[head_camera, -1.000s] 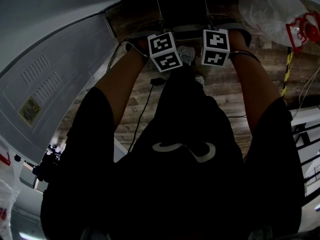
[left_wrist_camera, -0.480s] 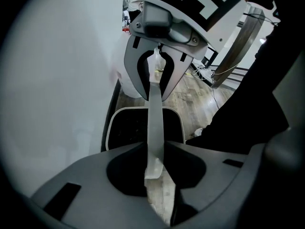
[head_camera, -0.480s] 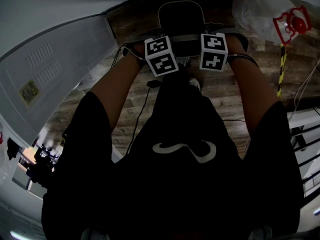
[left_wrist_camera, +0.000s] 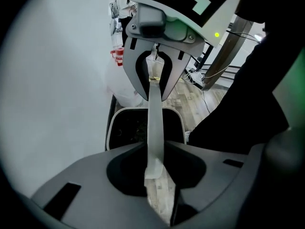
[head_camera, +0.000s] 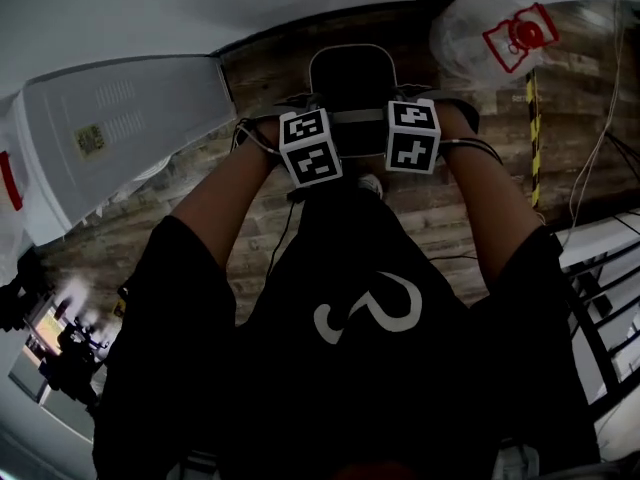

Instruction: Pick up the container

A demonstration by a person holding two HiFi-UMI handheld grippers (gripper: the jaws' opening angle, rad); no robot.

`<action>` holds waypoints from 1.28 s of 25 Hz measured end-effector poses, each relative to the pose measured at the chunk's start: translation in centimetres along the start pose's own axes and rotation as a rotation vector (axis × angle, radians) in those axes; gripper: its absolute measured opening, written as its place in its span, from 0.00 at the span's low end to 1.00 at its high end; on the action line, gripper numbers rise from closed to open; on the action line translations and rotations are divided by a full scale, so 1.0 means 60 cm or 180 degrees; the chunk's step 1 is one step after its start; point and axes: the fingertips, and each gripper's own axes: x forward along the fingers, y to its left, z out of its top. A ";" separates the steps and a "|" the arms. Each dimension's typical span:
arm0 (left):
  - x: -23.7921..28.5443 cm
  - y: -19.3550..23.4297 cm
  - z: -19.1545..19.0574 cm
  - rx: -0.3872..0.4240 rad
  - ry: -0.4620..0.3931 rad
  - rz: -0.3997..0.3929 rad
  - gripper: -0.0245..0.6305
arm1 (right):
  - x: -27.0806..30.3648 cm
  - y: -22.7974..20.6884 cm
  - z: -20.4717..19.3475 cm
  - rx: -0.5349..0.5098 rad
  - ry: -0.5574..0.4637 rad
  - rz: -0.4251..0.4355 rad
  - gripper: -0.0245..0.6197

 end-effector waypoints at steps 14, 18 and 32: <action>-0.313 -0.129 0.113 0.0101 -0.0073 0.0082 0.18 | -0.334 0.138 0.070 0.0037 0.0120 0.0012 0.17; -0.380 -0.143 0.141 0.0119 -0.0115 0.0165 0.18 | -0.407 0.154 0.080 0.0038 0.0101 -0.0013 0.17; -0.537 -0.202 0.189 0.0190 -0.0215 0.0247 0.18 | -0.552 0.214 0.122 0.0080 0.0069 -0.0035 0.17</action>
